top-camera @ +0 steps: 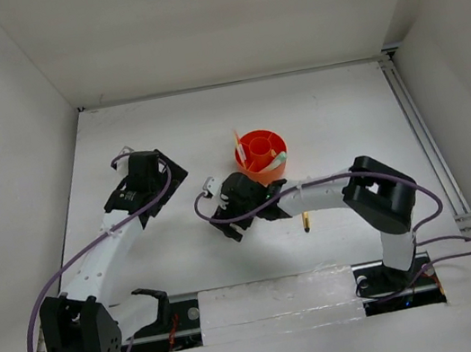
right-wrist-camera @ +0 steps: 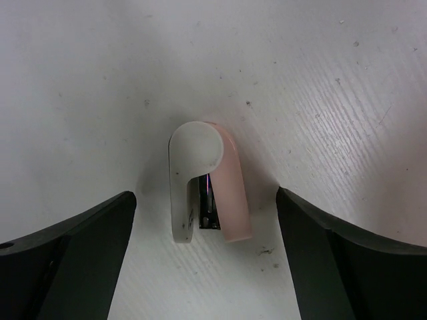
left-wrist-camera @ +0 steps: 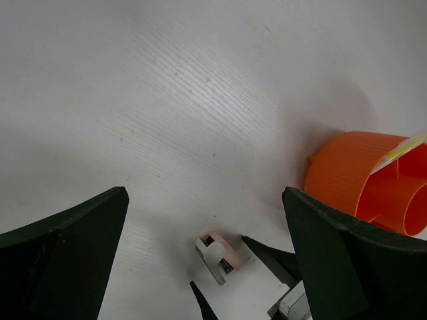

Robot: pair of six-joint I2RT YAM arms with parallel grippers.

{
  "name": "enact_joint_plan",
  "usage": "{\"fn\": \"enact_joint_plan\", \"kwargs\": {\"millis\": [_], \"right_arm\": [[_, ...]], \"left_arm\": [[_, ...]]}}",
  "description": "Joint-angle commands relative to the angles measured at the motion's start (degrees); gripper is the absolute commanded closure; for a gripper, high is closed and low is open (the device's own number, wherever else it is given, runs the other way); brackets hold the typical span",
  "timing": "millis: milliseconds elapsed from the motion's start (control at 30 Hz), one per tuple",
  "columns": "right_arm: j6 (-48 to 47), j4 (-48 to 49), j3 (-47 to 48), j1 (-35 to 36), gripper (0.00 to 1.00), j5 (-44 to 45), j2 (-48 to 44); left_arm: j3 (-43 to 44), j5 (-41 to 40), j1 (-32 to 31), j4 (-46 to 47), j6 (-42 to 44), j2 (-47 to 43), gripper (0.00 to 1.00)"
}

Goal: Sort the stationery into containers
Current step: Pick up the stationery from the center of the board.

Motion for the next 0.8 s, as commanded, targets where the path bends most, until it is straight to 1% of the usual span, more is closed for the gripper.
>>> {"fn": "enact_joint_plan", "kwargs": {"millis": [0, 67, 100, 167, 233, 300, 367, 400, 433, 467, 533, 600, 700, 733, 767], "right_arm": [[0.5, 0.3, 0.0, 0.2, 0.12, 0.6, -0.5], [1.0, 0.3, -0.8, 0.2, 0.15, 1.4, -0.5], [1.0, 0.3, -1.3, 0.2, 0.20, 1.4, -1.0], [1.6, -0.4, -1.3, 0.2, 0.27, 2.2, -1.0], [1.6, -0.4, -1.9, 0.2, 0.31, 2.8, -1.5], [1.6, -0.4, -2.4, 0.2, 0.37, 3.3, -1.5], [1.6, -0.9, -2.4, 0.2, 0.57, 4.1, -1.5], [1.6, -1.4, -2.4, 0.2, 0.70, 4.1, -1.5], [1.6, -1.4, -2.4, 0.2, 0.81, 4.8, -1.5], [1.6, -1.4, -2.4, 0.2, 0.99, 4.8, -1.5], [3.1, -1.4, -2.4, 0.2, 1.00, 6.5, -2.1], [4.5, -1.4, -2.4, 0.2, 1.00, 8.5, -4.9], [8.0, 1.6, -3.0, 0.2, 1.00, 11.0, -8.6], [10.4, 1.6, -3.0, 0.2, 1.00, 12.6, -11.3], [11.5, 2.2, -3.0, 0.2, 1.00, 14.4, -12.5]], "left_arm": [[0.4, 0.9, -0.1, 1.2, 1.3, -0.2, 0.00], [0.4, 0.9, -0.1, 1.2, 1.3, -0.7, 0.00], [0.4, 0.9, -0.1, 1.2, 1.3, -0.7, 0.00], [0.4, 1.4, -0.1, 1.2, 1.3, -0.7, 0.00], [0.4, 1.4, -0.1, 1.2, 1.3, -0.7, 0.00], [0.4, 1.4, -0.1, 1.2, 1.3, -0.2, 0.00], [0.4, 1.4, -0.1, 1.2, 1.3, -0.2, 0.00], [0.4, 1.4, -0.1, 1.2, 1.3, -0.2, 0.00], [0.4, 1.4, -0.1, 1.2, 1.3, 0.4, 0.00], [0.4, 2.1, -0.1, 1.2, 1.3, 0.4, 0.00], [1.0, 3.8, -0.1, 1.7, 1.3, 0.9, 0.00], [1.0, 6.1, -0.1, 3.4, 2.1, 0.9, 0.00], [-0.6, 13.4, -0.1, 8.7, 3.5, 0.4, 0.00], [-1.9, 16.1, -0.1, 10.5, 4.7, 0.4, 0.00], [-2.4, 21.5, -0.1, 12.1, 4.7, -0.1, 0.00]]}}
